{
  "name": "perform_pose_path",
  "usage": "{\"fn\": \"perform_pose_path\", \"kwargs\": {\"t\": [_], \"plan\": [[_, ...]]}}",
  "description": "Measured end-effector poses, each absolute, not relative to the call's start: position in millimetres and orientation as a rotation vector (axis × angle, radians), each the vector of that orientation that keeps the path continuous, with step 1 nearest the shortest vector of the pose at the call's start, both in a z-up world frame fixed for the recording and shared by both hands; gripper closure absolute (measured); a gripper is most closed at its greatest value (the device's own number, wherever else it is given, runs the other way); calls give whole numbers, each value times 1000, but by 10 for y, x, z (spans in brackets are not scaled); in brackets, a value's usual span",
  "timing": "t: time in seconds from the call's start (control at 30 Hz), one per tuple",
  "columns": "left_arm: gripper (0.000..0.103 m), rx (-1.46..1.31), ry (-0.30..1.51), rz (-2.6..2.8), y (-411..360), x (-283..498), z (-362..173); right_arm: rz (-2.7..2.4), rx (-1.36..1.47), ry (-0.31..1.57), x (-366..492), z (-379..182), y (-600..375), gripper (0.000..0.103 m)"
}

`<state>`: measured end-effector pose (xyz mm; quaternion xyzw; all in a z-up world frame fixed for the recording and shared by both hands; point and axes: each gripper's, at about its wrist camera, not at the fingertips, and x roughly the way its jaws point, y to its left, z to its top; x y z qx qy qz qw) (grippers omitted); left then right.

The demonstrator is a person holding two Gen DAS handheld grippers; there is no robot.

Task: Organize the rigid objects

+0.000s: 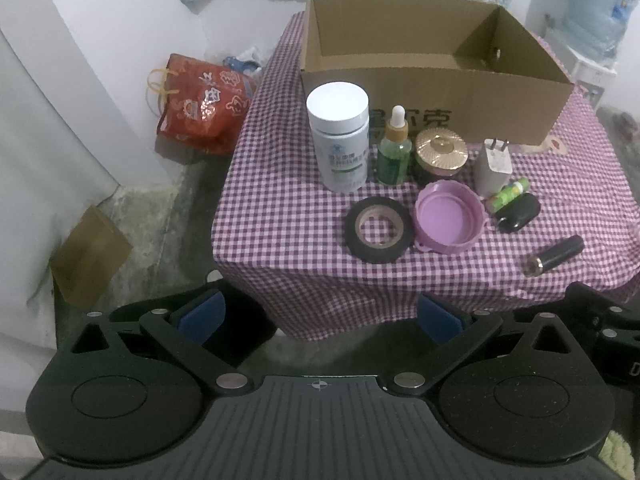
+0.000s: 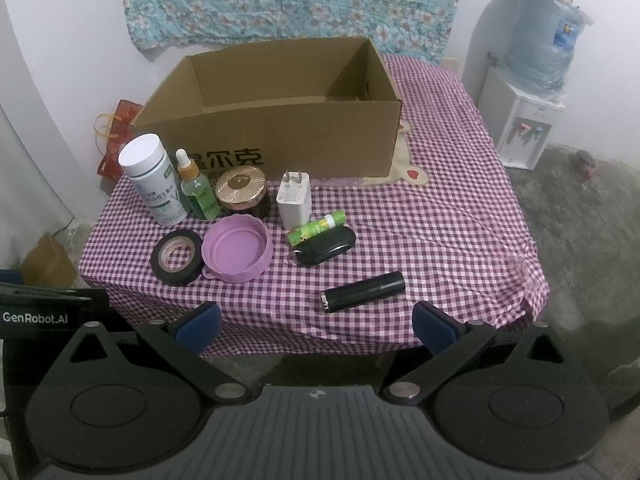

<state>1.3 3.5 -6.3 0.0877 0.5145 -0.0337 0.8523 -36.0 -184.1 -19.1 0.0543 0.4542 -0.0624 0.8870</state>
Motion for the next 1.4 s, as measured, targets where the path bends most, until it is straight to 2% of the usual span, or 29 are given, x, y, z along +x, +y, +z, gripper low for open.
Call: {"fn": "perform_pose_path", "kwargs": {"t": [0.37, 0.8, 0.9, 1.0, 1.03, 1.13, 1.23, 1.4], "plan": [[0, 190, 1089, -94, -48, 90, -116, -130, 123, 953, -320, -230, -1889, 0], [1, 273, 904, -429, -657, 254, -91, -173, 354, 895, -324, -253, -2704, 1], [3, 301, 882, -540, -834, 259, -153, -161, 461, 894, -279, -295, -2905, 8], [9, 347, 887, -631, -1036, 244, -242, -139, 574, 918, -214, -403, -3049, 20], [12, 366, 885, -651, -1097, 236, -276, -129, 604, 931, -187, -453, -3071, 25], [31, 424, 899, -711, -1264, 213, -407, -101, 675, 977, -94, -628, -3099, 34], [42, 478, 924, -755, -1403, 220, -547, -94, 708, 1021, -13, -796, -3094, 40], [49, 549, 968, -810, -1534, 234, -703, -89, 754, 1055, 82, -975, -3143, 55]]}}
